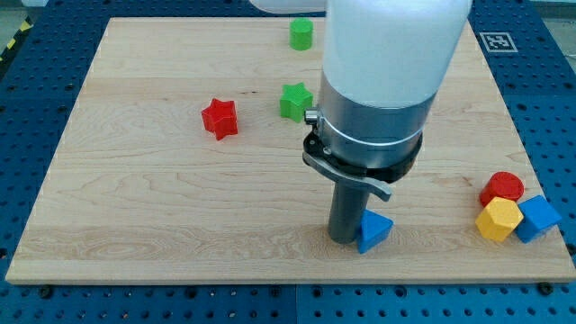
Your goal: Push the blue triangle to the left side of the red circle
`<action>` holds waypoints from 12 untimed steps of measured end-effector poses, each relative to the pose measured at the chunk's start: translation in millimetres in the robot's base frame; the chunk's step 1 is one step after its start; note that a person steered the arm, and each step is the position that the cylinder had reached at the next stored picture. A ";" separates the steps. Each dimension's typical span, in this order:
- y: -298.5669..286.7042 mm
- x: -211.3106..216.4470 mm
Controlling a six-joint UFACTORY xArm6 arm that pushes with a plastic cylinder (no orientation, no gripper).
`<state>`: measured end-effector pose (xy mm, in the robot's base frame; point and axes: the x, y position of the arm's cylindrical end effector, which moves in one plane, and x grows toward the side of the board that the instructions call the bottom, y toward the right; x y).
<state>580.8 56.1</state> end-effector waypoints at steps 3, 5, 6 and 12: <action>-0.1 14.3; -0.1 1.6; 1.0 16.2; 87.8 13.7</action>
<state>594.5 143.9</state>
